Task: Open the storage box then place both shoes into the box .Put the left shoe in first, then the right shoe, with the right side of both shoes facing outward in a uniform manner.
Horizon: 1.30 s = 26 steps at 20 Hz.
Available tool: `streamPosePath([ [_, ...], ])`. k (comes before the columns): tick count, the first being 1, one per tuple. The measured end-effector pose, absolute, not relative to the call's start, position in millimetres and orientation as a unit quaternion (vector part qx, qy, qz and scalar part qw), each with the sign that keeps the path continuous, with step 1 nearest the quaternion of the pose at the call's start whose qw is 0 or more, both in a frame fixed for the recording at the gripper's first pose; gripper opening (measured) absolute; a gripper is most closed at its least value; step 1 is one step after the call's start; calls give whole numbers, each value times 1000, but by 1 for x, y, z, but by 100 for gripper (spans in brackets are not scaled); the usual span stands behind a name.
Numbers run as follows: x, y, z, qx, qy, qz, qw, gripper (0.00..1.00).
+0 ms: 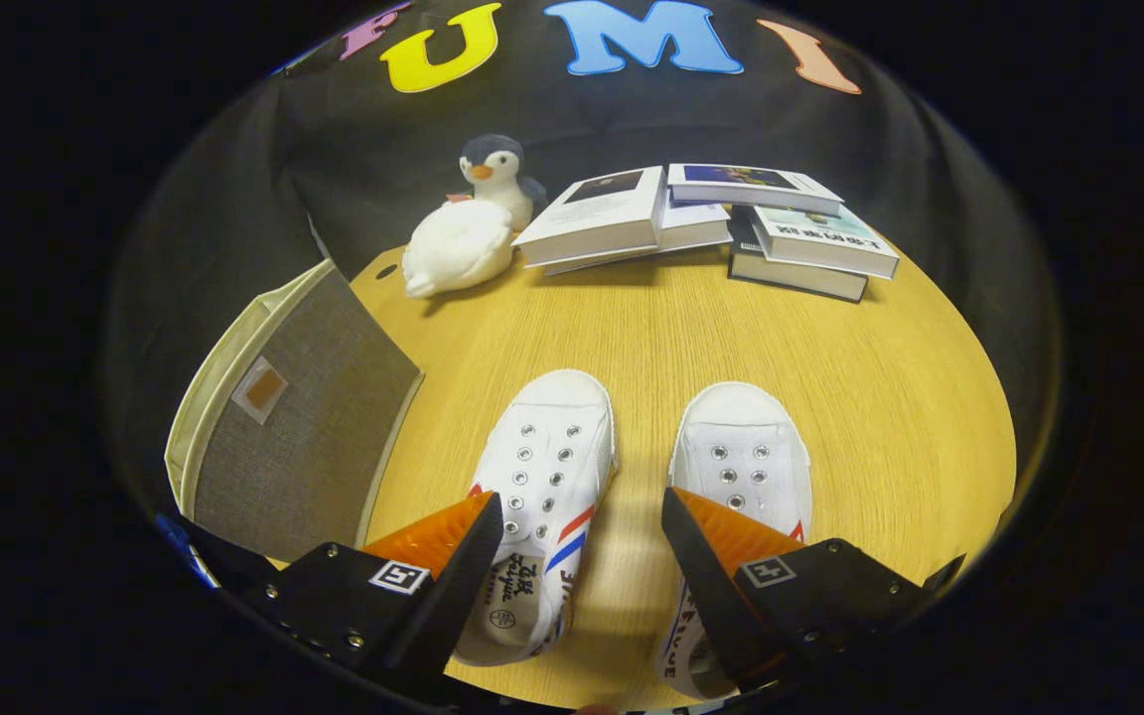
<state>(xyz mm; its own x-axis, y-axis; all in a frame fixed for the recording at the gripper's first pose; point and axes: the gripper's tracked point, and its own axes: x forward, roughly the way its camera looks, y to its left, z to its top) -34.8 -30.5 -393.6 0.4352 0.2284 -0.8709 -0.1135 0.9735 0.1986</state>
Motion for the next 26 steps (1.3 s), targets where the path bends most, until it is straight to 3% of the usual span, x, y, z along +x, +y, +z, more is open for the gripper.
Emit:
streamPosePath([
  [8,-38,-24,-412,39,542,110,832,90],
  [10,-42,-20,-420,58,558,103,821,74],
  [13,-42,-11,-423,102,567,108,810,73],
  [15,-45,-13,-422,121,569,106,806,47],
  [16,-44,-13,-421,134,569,99,805,47],
  [17,-45,-12,-423,140,574,99,800,40],
  [20,-43,-16,-421,173,585,66,790,40],
  [22,-44,-26,-425,209,585,37,783,1],
  [26,-46,-17,-414,225,582,29,781,1],
])
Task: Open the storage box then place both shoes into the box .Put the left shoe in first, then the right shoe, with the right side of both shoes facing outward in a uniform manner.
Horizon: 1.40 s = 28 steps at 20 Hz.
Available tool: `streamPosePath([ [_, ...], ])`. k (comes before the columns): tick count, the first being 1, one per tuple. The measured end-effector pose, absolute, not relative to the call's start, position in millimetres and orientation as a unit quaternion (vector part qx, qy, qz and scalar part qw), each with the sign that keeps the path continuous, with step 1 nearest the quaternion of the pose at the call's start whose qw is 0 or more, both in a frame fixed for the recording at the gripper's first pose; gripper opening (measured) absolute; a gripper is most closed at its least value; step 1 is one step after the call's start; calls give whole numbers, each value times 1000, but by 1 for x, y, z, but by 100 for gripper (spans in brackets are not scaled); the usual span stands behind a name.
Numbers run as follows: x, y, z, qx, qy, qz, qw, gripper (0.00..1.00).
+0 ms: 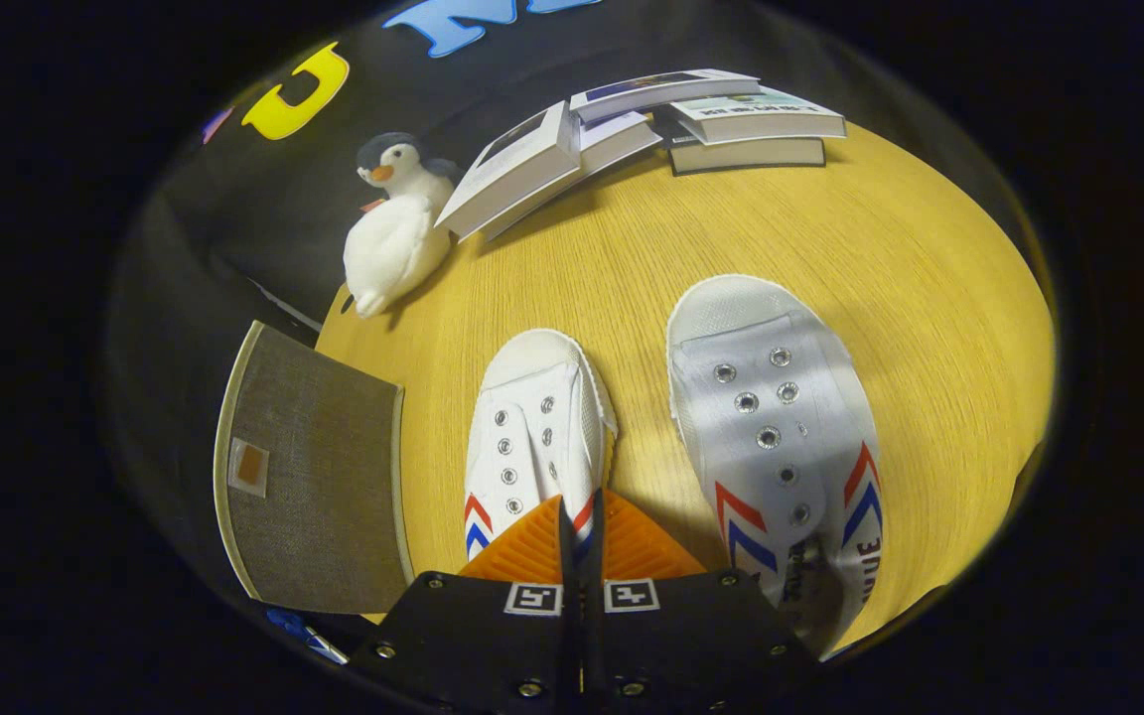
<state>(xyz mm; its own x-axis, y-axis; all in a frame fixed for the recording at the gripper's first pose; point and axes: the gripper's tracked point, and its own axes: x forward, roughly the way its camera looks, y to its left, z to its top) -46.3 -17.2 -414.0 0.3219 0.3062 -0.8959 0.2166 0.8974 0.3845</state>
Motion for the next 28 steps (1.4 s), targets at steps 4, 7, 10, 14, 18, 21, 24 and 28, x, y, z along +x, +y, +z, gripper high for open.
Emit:
streamPosePath([
  [4,-37,-6,-385,266,565,28,781,1],
  [7,-29,1,-360,277,556,29,783,1],
  [10,-25,12,-334,285,548,28,786,1],
  [14,-17,34,-298,285,536,40,794,1],
  [18,-8,63,-267,285,528,55,798,1],
  [21,1,88,-249,288,518,67,803,1],
  [24,6,120,-235,291,513,84,803,1],
  [28,13,162,-231,287,513,104,802,1],
])
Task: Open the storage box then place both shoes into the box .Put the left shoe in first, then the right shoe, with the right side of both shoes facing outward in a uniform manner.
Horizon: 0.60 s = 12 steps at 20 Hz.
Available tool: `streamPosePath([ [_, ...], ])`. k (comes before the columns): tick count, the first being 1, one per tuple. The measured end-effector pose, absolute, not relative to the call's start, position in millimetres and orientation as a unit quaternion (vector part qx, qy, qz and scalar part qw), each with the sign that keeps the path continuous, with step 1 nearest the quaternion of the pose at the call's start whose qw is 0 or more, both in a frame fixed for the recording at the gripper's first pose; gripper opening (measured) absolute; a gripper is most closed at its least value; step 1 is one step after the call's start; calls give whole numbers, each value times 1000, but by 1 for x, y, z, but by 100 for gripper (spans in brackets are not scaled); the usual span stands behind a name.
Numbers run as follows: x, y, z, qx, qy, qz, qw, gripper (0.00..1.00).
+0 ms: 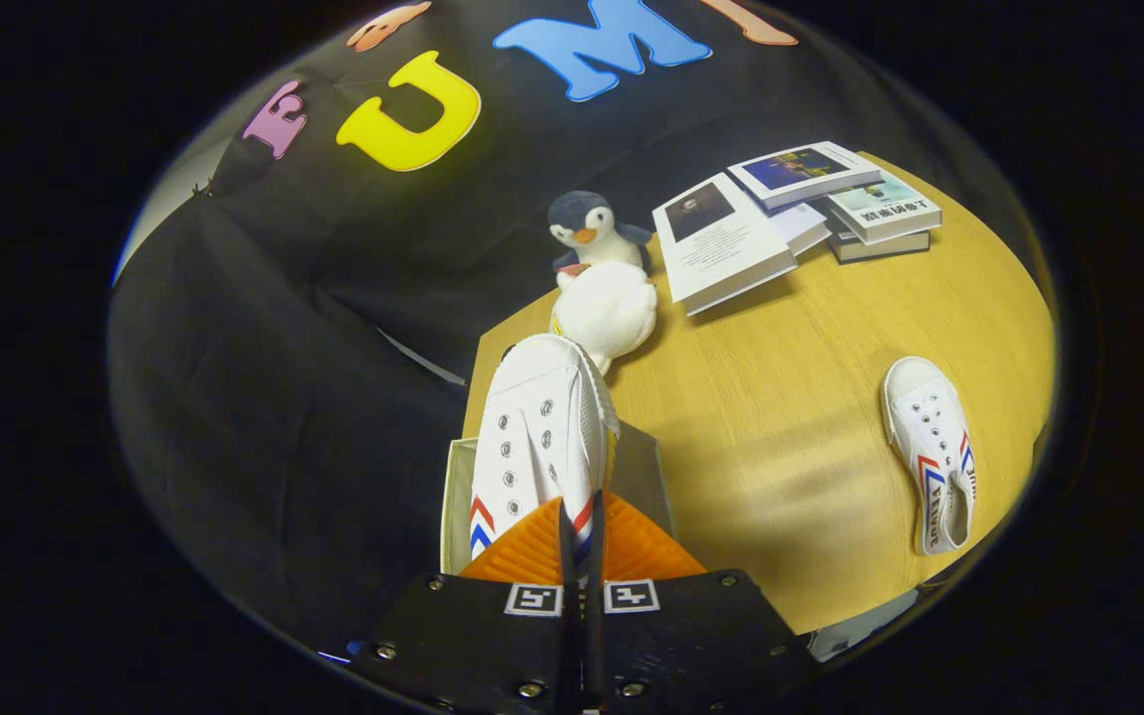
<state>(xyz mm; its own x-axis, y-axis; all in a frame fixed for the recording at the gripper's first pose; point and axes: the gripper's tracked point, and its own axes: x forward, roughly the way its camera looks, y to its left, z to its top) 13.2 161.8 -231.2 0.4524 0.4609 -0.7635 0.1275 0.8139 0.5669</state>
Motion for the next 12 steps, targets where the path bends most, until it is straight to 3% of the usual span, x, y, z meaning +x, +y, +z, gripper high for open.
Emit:
streamPosePath([
  [12,11,255,-258,264,536,128,791,1],
])
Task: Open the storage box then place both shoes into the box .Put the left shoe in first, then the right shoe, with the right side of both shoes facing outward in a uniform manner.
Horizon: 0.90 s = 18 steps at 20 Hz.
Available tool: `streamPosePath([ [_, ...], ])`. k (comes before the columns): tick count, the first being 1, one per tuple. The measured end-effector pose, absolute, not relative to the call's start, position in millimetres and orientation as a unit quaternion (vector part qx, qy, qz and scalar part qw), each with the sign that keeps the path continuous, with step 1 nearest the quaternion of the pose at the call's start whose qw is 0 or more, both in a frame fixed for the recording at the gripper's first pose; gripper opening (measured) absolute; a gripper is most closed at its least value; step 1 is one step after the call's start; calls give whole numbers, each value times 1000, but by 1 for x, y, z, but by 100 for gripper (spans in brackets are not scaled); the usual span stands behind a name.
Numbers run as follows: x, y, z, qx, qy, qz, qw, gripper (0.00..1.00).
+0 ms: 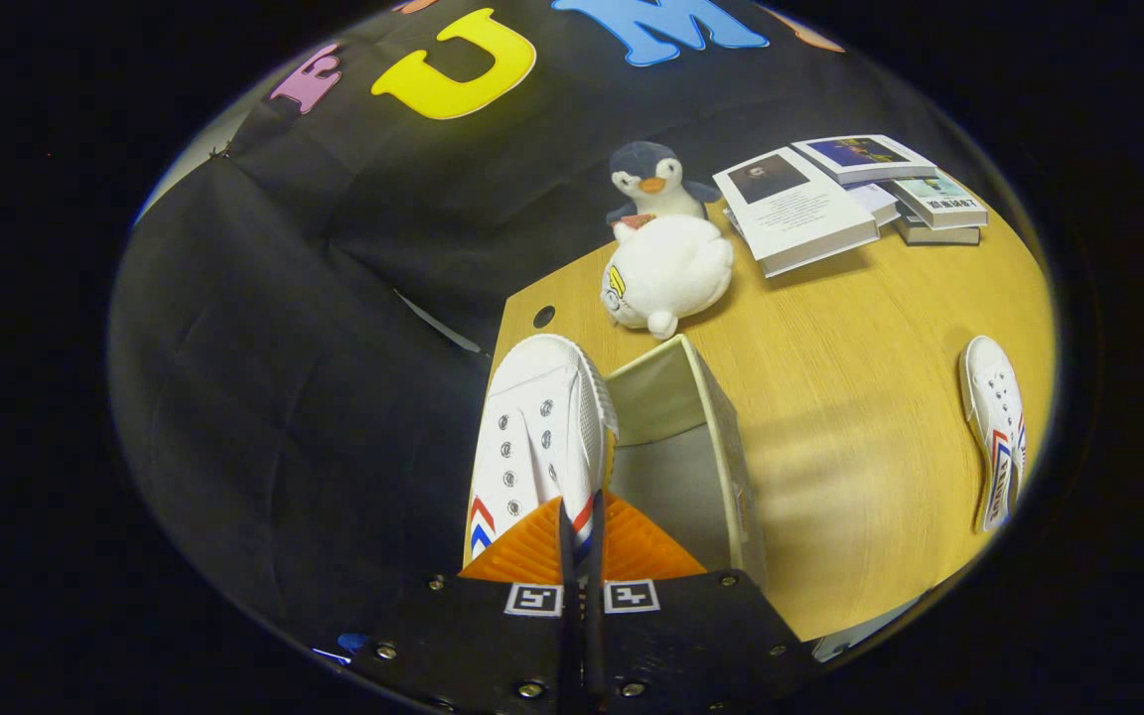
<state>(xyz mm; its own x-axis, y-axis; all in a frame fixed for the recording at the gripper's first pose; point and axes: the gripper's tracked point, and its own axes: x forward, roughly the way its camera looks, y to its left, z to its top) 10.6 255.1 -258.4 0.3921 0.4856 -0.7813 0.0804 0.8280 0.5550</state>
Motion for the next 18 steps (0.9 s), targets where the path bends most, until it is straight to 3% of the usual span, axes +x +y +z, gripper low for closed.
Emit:
streamPosePath([
  [18,-18,291,-320,219,575,103,781,1],
])
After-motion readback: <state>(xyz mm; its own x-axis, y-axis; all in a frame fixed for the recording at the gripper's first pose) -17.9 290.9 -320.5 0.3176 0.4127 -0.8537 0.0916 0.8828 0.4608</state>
